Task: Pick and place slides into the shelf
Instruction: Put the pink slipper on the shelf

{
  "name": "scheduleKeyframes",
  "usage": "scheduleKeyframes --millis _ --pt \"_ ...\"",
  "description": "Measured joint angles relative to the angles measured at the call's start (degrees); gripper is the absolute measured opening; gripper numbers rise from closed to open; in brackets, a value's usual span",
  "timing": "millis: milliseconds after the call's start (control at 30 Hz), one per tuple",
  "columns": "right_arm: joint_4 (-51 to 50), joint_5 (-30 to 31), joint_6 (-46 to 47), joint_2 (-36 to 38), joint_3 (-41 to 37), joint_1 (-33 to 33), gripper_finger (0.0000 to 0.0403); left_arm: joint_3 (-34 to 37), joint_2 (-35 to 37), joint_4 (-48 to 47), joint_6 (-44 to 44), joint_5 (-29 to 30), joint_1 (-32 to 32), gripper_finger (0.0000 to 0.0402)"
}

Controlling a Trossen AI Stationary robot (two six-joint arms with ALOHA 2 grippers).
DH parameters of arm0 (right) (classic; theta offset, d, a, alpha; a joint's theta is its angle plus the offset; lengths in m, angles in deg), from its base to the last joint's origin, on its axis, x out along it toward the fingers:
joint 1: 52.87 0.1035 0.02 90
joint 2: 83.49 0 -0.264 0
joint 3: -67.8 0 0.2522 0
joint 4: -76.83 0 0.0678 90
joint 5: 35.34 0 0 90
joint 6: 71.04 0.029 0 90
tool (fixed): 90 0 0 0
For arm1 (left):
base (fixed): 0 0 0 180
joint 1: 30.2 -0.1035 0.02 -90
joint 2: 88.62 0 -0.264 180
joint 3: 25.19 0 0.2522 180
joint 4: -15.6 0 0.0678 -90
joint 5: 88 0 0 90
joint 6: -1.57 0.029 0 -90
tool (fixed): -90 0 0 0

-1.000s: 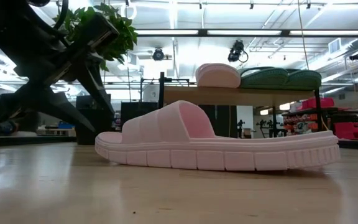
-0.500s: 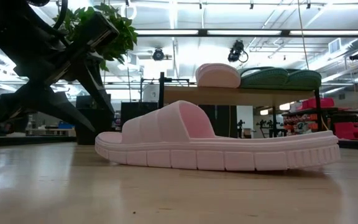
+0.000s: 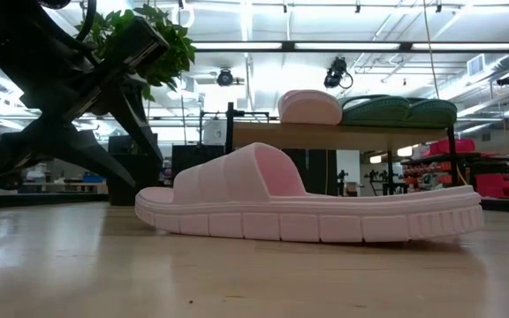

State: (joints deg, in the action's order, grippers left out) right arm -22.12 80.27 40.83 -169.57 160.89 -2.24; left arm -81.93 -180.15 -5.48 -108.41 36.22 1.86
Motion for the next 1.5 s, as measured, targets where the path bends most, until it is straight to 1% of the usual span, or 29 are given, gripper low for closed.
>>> scheduleKeyframes --millis 200,367,800,967,1233,1500 --pt "0.0 0.0 0.0 0.0 0.0 0.0 0.0187 0.0 0.0 0.0 0.0 0.2 0.0 0.0172" --pt "0.0 0.0 0.0 0.0 0.0 0.0 0.0185 0.0 0.0 0.0 -0.1 2.6 -0.4 0.0172" --pt "0.0 0.0 0.0 0.0 0.0 0.0 0.0186 0.0 0.0 0.3 1.1 2.6 -1.4 0.0172" --pt "0.0 0.7 0.0 0.0 0.0 0.0 0.0186 0.0 0.0 1.9 1.1 1.4 -1.4 0.0172" --pt "0.0 1.0 0.0 0.0 0.0 0.0 0.0187 0.0 0.0 1.3 2.5 1.2 -1.4 0.0172" --pt "0.0 1.0 0.0 0.0 0.0 0.0 0.0187 -0.1 -1.6 1.2 4.1 -1.5 -1.5 0.0172"
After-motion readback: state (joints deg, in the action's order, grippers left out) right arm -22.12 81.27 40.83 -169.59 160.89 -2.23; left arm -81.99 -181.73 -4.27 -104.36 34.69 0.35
